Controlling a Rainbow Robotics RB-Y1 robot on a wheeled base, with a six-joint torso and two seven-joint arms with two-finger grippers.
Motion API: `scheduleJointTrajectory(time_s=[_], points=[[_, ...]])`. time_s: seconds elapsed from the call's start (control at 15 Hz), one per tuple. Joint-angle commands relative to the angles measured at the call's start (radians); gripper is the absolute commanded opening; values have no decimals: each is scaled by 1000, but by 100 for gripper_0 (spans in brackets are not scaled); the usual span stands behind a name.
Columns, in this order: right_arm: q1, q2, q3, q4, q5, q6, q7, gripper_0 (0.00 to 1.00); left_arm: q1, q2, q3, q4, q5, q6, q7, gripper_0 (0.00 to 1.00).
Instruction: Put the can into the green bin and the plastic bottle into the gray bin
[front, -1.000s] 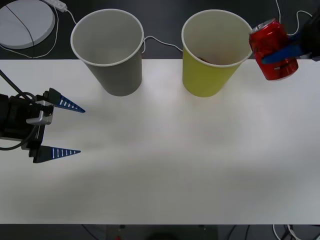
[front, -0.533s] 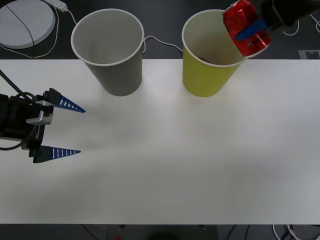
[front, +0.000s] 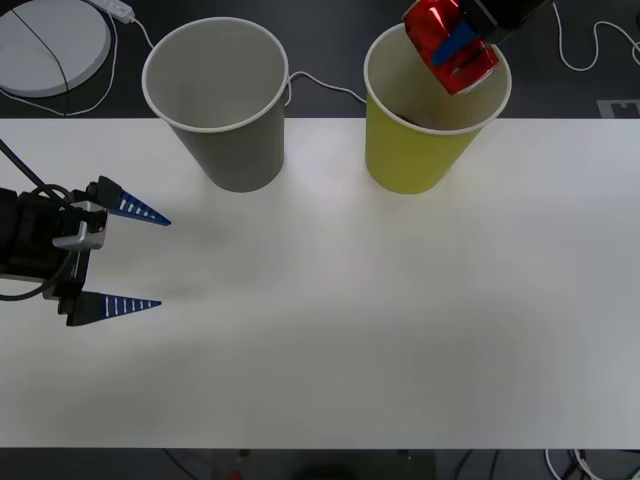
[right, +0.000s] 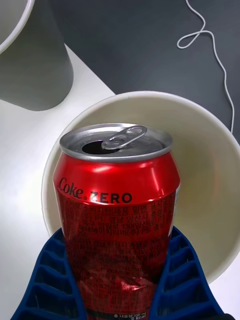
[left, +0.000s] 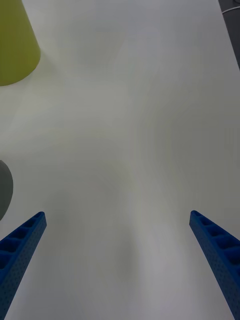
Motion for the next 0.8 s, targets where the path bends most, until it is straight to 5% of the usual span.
scheduleJointTrajectory(time_s=[0.07, 0.13, 0.27, 0.33, 0.8], points=[[-4, 2, 0, 11, 24, 0, 49, 7, 0, 0, 0, 0, 0, 0, 0, 100], [-4, 1, 2, 11, 28, 0, 70, 18, 0, 0, 0, 0, 0, 0, 0, 100], [-4, -1, 0, 11, 33, 0, 104, 87, 0, 0, 0, 0, 0, 0, 0, 100], [-4, -3, 0, 11, 31, 0, 119, 100, 0, 0, 0, 0, 0, 0, 0, 100], [2, -61, -3, 3, -75, 0, 144, 100, 0, 0, 0, 0, 0, 0, 0, 100]])
